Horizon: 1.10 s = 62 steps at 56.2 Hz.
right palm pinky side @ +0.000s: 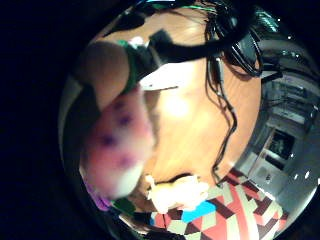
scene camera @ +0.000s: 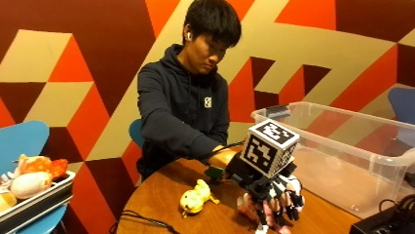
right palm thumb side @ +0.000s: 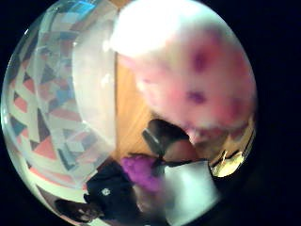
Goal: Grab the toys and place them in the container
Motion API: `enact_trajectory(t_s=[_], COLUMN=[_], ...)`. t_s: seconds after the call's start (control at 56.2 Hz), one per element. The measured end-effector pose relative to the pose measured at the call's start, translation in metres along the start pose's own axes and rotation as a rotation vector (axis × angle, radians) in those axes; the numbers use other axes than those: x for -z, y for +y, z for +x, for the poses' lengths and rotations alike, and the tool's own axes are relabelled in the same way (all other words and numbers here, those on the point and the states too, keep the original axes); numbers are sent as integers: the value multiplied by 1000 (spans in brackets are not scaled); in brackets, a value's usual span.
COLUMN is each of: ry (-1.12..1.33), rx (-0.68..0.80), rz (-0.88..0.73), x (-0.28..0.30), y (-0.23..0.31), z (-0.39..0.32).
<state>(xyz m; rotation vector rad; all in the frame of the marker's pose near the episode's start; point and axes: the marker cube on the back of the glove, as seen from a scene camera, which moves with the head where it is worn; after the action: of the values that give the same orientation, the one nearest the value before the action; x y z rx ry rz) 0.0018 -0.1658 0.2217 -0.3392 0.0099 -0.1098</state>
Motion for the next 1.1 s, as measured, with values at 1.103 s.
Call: enact_trajectory(t_s=[1.103], ry=[-84], rx=[361], rz=[599], x=[226], y=[114], z=[-173])
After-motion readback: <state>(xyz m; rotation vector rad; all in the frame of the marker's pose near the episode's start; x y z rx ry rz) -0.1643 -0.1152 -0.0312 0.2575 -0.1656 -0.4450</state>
